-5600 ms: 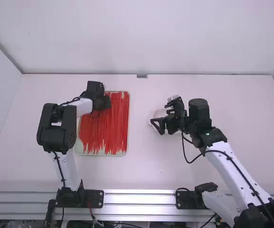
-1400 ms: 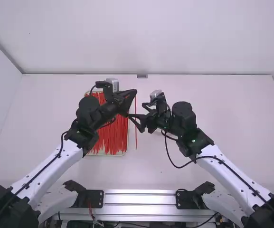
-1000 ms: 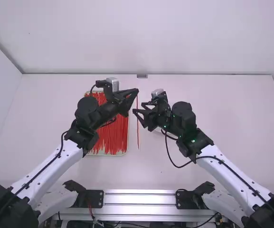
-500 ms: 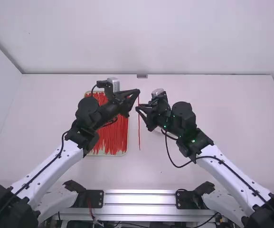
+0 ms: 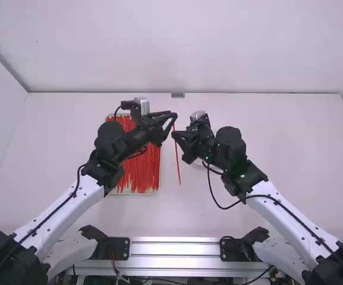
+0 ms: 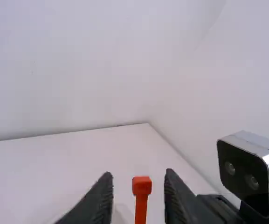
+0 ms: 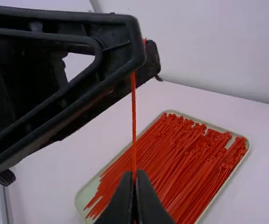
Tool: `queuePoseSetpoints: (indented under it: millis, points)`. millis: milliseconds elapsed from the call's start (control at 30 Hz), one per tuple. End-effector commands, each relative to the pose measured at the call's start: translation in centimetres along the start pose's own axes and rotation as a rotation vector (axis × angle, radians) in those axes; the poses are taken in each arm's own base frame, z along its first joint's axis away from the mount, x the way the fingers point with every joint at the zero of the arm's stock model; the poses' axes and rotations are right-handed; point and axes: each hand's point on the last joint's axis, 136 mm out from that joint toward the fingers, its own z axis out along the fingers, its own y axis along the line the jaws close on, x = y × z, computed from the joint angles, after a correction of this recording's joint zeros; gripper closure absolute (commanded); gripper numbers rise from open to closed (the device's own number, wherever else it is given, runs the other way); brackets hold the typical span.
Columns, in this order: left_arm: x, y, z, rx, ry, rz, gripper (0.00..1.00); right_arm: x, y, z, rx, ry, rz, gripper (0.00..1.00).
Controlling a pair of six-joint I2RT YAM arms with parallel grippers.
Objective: Fasten the cable tie
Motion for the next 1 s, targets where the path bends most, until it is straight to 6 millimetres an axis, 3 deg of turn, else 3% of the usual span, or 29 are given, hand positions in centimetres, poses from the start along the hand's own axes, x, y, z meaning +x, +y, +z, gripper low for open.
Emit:
queuePoseSetpoints:
  millis: [0, 300, 533, 733, 867, 967]
  points:
    - [-1.4, -1.2, -0.3, 0.031, -0.028, 0.06, 0.64, -2.0, 0.0, -0.4, -0.027, -0.038, -0.024, 1.0]
    - [-2.0, 1.3, -0.9, -0.038, -0.028, 0.077, 0.51, -3.1, -2.7, -2.7, -0.081, -0.045, 0.002, 1.0]
    - [-4.3, 3.1, -2.5, -0.024, 0.0, 0.097, 0.35, -3.9, -5.3, -5.9, -0.124, -0.06, 0.025, 1.0]
    - [-5.9, 3.0, -3.3, 0.02, 0.073, 0.171, 0.25, -4.4, -6.0, -8.0, -0.179, -0.072, 0.016, 1.0]
    - [-6.4, 1.9, -3.1, 0.103, 0.139, 0.232, 0.15, -5.1, -5.8, -9.2, -0.226, -0.093, -0.045, 1.0]
    - [-6.1, 0.7, -2.5, 0.21, 0.198, 0.29, 0.13, -5.7, -5.2, -10.1, -0.272, -0.112, -0.107, 1.0]
